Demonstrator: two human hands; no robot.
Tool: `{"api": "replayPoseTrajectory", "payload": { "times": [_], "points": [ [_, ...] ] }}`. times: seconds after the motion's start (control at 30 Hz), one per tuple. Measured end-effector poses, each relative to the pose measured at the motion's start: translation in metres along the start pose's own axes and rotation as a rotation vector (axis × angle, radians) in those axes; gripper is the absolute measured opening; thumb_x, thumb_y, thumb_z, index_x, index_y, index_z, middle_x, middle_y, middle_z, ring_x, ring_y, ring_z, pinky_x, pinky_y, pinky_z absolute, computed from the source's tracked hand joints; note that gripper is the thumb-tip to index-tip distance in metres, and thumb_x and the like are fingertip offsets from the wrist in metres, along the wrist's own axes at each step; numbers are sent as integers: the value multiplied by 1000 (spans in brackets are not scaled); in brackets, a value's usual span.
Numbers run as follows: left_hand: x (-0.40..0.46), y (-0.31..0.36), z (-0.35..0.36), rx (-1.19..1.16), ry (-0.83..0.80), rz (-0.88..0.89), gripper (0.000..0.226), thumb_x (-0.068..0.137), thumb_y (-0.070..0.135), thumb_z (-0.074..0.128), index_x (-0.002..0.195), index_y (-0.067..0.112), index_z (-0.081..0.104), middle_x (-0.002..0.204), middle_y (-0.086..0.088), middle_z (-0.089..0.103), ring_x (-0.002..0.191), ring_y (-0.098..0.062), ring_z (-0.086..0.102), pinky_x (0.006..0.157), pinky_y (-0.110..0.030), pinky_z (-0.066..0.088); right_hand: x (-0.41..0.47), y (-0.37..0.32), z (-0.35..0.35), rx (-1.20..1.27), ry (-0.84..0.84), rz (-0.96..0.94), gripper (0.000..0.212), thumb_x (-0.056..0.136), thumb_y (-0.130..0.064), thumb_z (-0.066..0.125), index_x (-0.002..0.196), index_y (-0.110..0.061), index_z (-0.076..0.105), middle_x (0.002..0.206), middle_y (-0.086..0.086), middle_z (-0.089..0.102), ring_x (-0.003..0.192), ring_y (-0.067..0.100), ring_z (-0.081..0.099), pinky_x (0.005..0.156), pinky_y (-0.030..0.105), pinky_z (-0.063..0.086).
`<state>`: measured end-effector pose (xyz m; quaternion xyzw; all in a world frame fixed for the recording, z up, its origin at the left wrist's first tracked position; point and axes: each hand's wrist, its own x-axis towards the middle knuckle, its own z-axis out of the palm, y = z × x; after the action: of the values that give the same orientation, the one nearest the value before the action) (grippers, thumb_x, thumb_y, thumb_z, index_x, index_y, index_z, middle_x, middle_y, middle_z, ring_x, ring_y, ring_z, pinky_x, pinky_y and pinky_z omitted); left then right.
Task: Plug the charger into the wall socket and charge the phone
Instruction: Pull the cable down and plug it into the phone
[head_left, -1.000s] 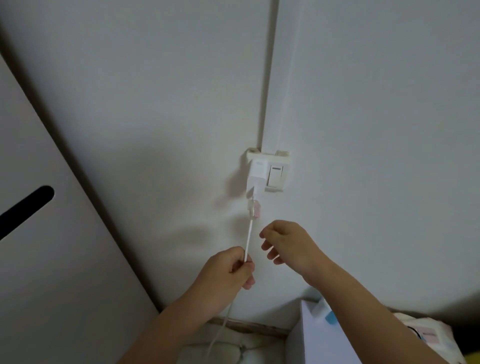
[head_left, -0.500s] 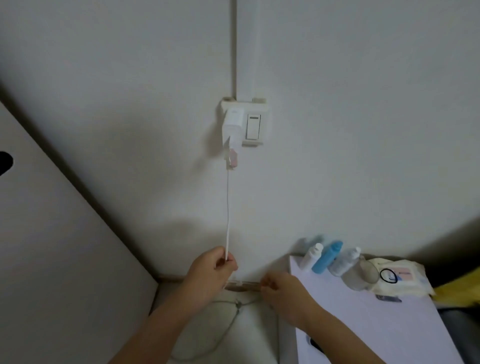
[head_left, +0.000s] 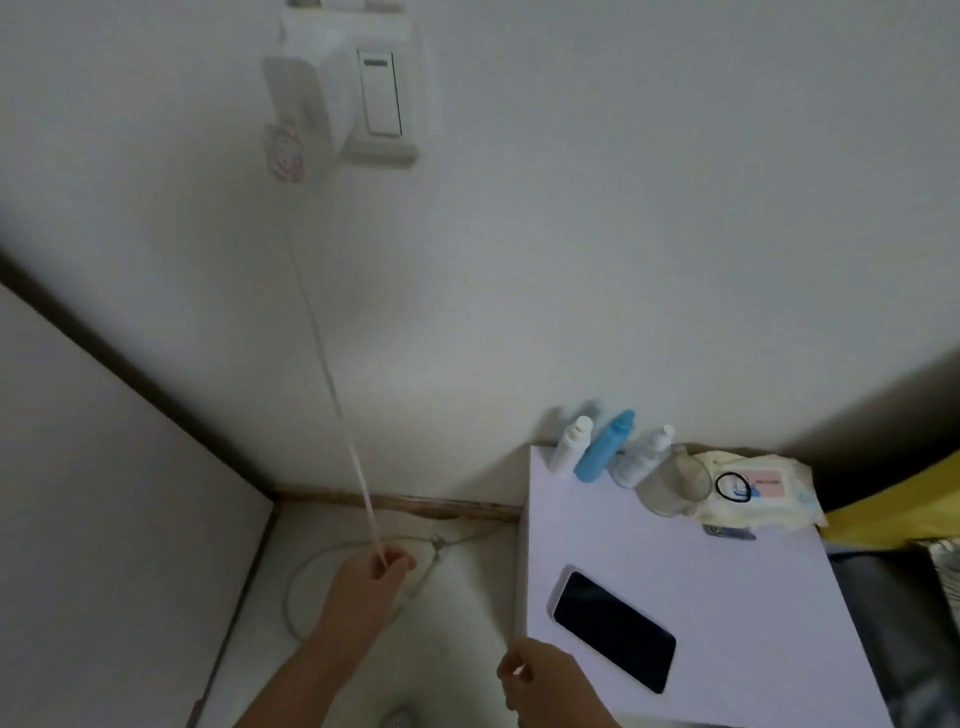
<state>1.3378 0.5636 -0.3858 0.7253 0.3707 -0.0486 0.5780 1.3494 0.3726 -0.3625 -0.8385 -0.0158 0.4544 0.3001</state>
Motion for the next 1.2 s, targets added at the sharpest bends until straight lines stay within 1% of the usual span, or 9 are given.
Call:
{"api": "replayPoseTrajectory", "payload": {
  "times": [0.07, 0.17, 0.33, 0.43, 0.57, 0.7, 0.9, 1.1, 1.2],
  "points": [
    [1, -22, 17, 26, -2, -42, 22, 85, 6, 55, 66, 15, 63, 78, -12, 64, 75, -20, 55, 63, -28, 38, 5, 17, 5, -22, 4, -2, 33, 90, -14, 43, 61, -31, 40, 104, 9, 68, 92, 13, 59, 96, 21, 46],
    [3, -58, 38, 62, -5, -101, 21, 85, 7, 56, 66, 13, 62, 68, -10, 56, 65, -17, 47, 58, -28, 33, 19, 40, 10, -24, -17, 12, 34, 90, -16, 41, 60, -32, 36, 115, 6, 69, 107, 12, 60, 92, 13, 41],
    [9, -112, 56, 26, 53, -203, 25, 85, -5, 50, 68, 10, 60, 75, -12, 61, 75, -20, 52, 61, -23, 38, 49, 70, 26, 3, -34, 11, 33, 88, -13, 44, 61, -32, 39, 96, 4, 66, 93, 15, 60, 90, 15, 43],
    [13, -124, 55, -157, 124, -271, 25, 91, -4, 39, 75, 4, 57, 74, -14, 63, 77, -27, 56, 63, -22, 43, 69, 80, 44, 46, -65, 42, 32, 87, -13, 45, 61, -31, 42, 89, 0, 59, 81, 14, 55, 91, 21, 47],
    [13, -115, 39, -418, 241, -249, 23, 95, 6, 36, 84, 6, 55, 64, -15, 68, 70, -24, 64, 63, -29, 55, 88, 77, 65, 156, -168, 50, 29, 89, -16, 46, 63, -28, 49, 77, 0, 59, 67, 14, 55, 73, 25, 46],
    [1, -98, 24, -713, 228, -204, 22, 96, 8, 34, 85, 9, 53, 49, -5, 66, 60, -22, 72, 56, -29, 61, 97, 53, 77, 542, -223, 113, 22, 95, -25, 44, 80, -14, 56, 68, 0, 57, 51, 10, 50, 49, 21, 42],
    [-14, -83, 13, -749, 221, -204, 23, 96, 8, 33, 84, 11, 51, 43, 0, 59, 51, -19, 69, 53, -32, 61, 104, 12, 56, 1339, -264, 173, 16, 95, -21, 48, 95, -8, 57, 96, 12, 67, 82, 23, 64, 68, 36, 51],
    [-10, -87, -15, -680, 377, -278, 23, 97, 8, 31, 85, 13, 50, 46, -2, 54, 38, -11, 62, 41, -29, 57, 101, 6, 23, 1667, -176, 124, 14, 92, -9, 51, 81, -4, 59, 58, 12, 71, 57, 24, 72, 68, 40, 57],
    [-7, -91, -31, -583, 474, -324, 19, 96, 8, 33, 108, 10, 48, 62, -9, 45, 32, -8, 58, 41, -29, 55, 99, 10, 8, 1733, -76, 132, 17, 92, -9, 51, 77, -5, 55, 50, 11, 66, 51, 23, 68, 65, 43, 59]
  ]
}}
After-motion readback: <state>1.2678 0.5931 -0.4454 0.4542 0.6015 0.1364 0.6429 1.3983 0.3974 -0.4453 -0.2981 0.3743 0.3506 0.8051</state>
